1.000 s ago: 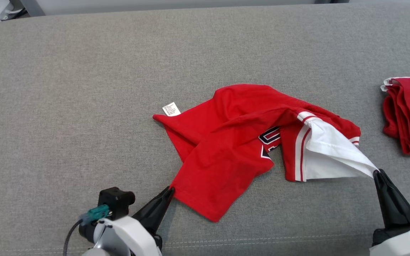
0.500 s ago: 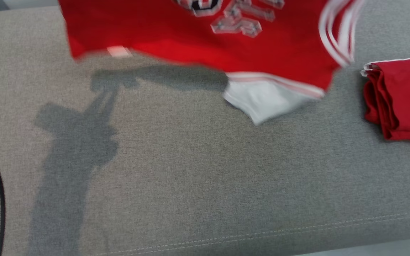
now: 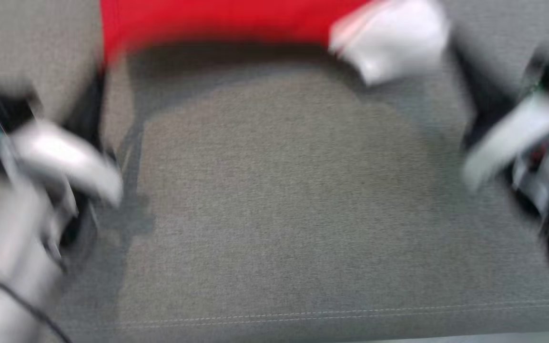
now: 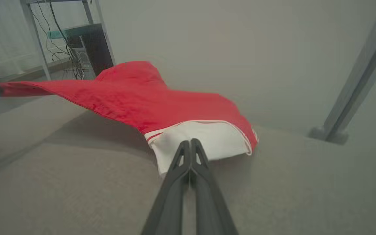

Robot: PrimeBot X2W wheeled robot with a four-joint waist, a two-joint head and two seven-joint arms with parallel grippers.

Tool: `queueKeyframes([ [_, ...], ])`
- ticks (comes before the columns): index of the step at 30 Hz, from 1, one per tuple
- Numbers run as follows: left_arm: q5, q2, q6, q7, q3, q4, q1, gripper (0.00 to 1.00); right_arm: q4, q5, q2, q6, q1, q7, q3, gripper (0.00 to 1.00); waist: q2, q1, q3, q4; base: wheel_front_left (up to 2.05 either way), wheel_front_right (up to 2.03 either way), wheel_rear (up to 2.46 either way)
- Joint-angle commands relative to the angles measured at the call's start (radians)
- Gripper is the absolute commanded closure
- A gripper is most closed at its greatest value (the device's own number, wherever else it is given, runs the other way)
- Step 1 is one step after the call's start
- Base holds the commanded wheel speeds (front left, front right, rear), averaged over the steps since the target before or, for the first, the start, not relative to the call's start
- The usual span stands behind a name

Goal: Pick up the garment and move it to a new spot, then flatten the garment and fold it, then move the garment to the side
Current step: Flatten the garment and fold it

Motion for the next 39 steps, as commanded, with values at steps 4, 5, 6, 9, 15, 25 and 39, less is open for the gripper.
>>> queueKeyframes([
  [4,-0.065,-0.026,0.037,-0.097,0.053,0.03,0.267,1.0,-0.074,0.115,0.011,0.001,0.353,-0.059,-0.023,1.0,0.0,0.0,0.048,0.034,0.0,0.0,0.0],
  [5,-0.079,-0.038,0.032,-0.103,0.056,0.034,0.32,1.0,-0.081,0.13,0.026,0.001,0.408,-0.063,-0.038,1.0,0.0,0.0,0.048,0.027,0.0,0.0,0.0],
  [6,-0.079,-0.045,0.028,-0.108,0.058,0.031,0.358,1.0,-0.091,0.141,0.036,0.001,0.453,-0.066,-0.059,1.0,0.0,0.0,0.047,0.026,0.0,0.0,0.0],
  [9,-0.054,-0.048,0.039,-0.116,0.064,0.016,0.439,1.0,-0.127,0.145,0.06,0.001,0.555,-0.069,-0.151,1.0,0.0,0.0,0.03,0.022,0.0,0.0,0.0],
  [15,0.003,-0.027,0.068,-0.111,0.055,-0.053,0.512,1.0,-0.232,0.125,0.12,0.001,0.74,-0.07,-0.291,1.0,0.0,0.0,-0.018,0.039,0.0,0.0,0.0],
  [25,-0.006,0.048,0.184,-0.028,0.054,-0.232,0.664,1.0,-0.34,0.071,0.228,0.001,0.964,-0.014,-0.357,1.0,0.0,0.0,-0.1,0.02,0.0,0.0,0.0],
  [39,-0.043,0.104,0.299,0.023,0.08,-0.371,0.817,1.0,-0.396,0.029,0.287,0.001,1.084,0.093,-0.411,1.0,0.0,0.0,-0.172,0.012,0.0,0.0,0.0],
])
